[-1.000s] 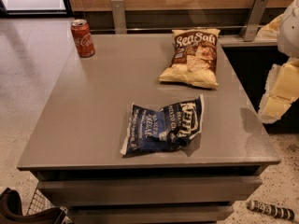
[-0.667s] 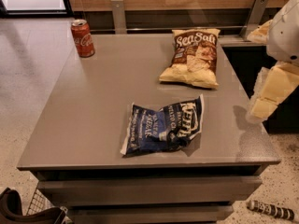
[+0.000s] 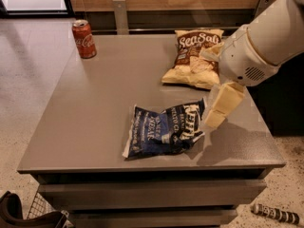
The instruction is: Move blue chip bag near coke can
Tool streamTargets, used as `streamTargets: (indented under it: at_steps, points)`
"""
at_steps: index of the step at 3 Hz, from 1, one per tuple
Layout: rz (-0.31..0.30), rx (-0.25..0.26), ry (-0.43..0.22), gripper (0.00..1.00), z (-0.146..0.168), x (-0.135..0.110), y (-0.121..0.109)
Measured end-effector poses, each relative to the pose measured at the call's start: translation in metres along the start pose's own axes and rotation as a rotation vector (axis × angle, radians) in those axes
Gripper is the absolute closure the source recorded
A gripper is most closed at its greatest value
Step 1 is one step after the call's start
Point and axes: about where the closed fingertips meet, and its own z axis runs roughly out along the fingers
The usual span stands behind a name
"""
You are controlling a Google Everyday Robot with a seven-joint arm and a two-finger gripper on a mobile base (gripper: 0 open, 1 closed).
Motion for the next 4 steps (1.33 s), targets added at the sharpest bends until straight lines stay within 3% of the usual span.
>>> streamTargets:
  at_steps: [1, 2, 3, 4]
  points:
    - [-0.008, -0.039, 0.000, 0.00, 0.038, -0.015, 0.007]
    - [0.011, -0.114, -0.019, 0.00, 0.088, -0.018, 0.022]
    - [0.024, -0.159, -0.034, 0.00, 0.113, -0.016, 0.033]
    - [0.020, -0.183, -0.059, 0.18, 0.127, -0.015, 0.042]
